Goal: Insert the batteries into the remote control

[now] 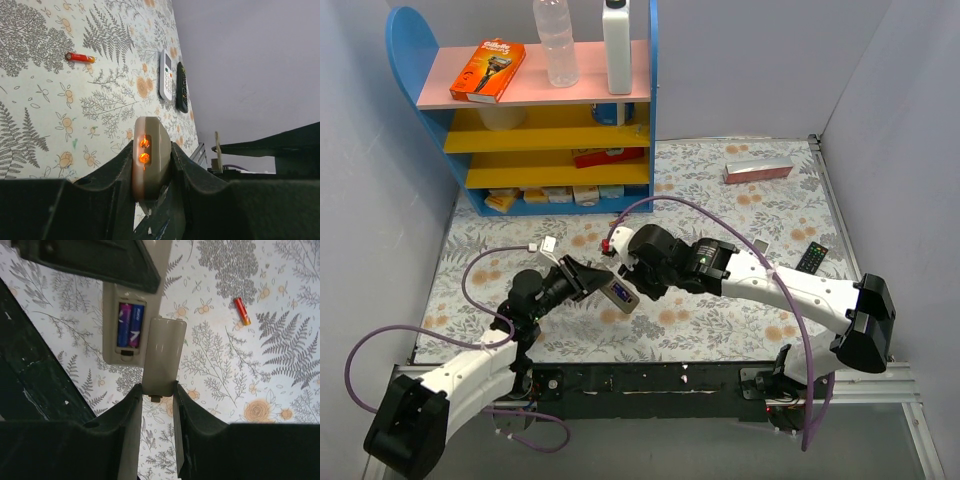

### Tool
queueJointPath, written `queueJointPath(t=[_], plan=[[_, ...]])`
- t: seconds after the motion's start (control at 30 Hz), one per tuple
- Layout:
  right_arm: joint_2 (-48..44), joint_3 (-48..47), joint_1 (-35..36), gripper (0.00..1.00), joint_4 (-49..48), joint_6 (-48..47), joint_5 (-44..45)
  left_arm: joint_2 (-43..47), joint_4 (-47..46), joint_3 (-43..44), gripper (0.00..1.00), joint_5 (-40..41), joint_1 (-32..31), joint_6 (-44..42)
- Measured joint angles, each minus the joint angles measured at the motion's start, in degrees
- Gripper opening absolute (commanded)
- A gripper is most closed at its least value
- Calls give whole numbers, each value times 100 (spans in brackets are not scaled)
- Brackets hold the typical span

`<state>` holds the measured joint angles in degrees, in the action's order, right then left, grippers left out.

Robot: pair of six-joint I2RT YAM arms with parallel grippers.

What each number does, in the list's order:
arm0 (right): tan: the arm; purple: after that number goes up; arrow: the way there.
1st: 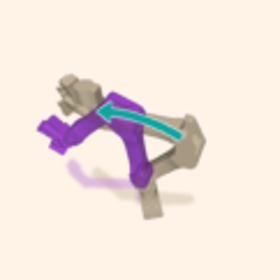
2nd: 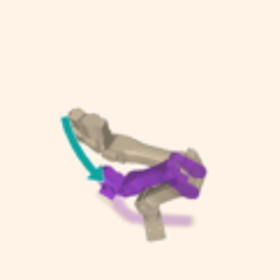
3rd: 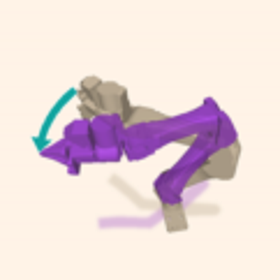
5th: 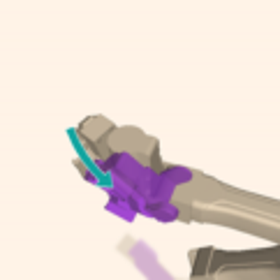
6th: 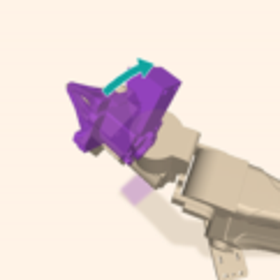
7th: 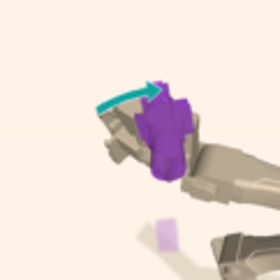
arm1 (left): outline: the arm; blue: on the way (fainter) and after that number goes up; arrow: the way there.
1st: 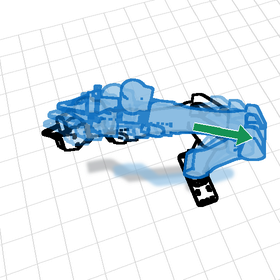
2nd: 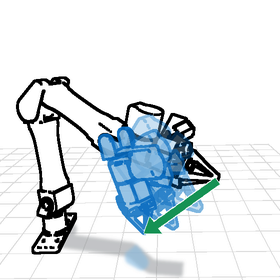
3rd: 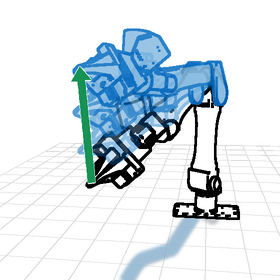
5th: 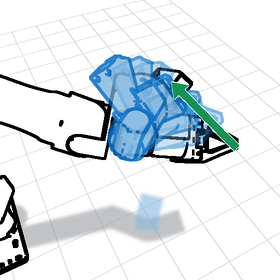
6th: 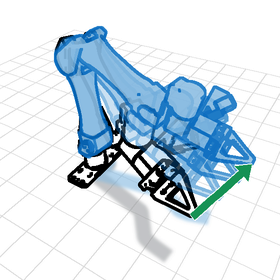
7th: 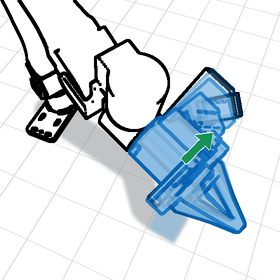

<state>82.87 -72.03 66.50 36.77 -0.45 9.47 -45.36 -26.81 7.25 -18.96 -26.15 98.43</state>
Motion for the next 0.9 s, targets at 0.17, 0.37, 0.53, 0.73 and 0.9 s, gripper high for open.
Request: queueJointPath(t=[0.17, 0.37, 0.53, 0.73, 0.9], plan=[[302, -577, 2, 6, 175, -96, -245, -586, -557, 96, 0, -262, 0, 20], [719, -848, 7, 6, 542, -111, -334, -636, -820, 177, 0, -317, 0, 20], [997, -1115, 11, 6, 887, -105, -350, -546, -839, 181, 0, -293, 0, -7], [1064, -1303, 39, 6, 1067, -96, -367, -549, -839, 181, 0, -317, 0, -48], [1137, -1456, 81, 6, 1128, -83, -365, -501, -831, 181, 0, -313, 0, -61]])
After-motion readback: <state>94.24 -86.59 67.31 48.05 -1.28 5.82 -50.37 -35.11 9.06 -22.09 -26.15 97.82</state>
